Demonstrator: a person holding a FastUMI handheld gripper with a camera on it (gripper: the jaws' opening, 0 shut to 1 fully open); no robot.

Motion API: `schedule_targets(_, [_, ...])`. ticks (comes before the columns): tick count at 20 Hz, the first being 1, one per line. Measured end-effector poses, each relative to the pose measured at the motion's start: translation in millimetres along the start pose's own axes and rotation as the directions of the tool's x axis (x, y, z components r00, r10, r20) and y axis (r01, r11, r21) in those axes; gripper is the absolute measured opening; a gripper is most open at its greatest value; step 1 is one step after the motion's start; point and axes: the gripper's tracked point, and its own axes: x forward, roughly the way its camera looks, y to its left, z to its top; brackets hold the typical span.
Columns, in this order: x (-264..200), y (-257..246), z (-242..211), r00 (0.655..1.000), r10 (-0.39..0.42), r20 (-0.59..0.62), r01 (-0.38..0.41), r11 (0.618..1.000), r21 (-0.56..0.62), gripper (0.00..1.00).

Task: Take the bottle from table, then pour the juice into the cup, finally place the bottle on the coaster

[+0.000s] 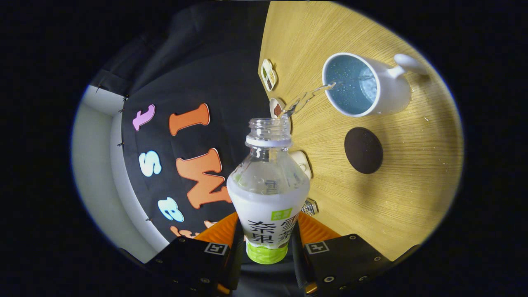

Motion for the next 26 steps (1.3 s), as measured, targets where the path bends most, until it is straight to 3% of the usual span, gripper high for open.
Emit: schedule_targets(26, [-1,12,13,1.000,0.013,0.021,-0.015,0.990,0.140,0.54])
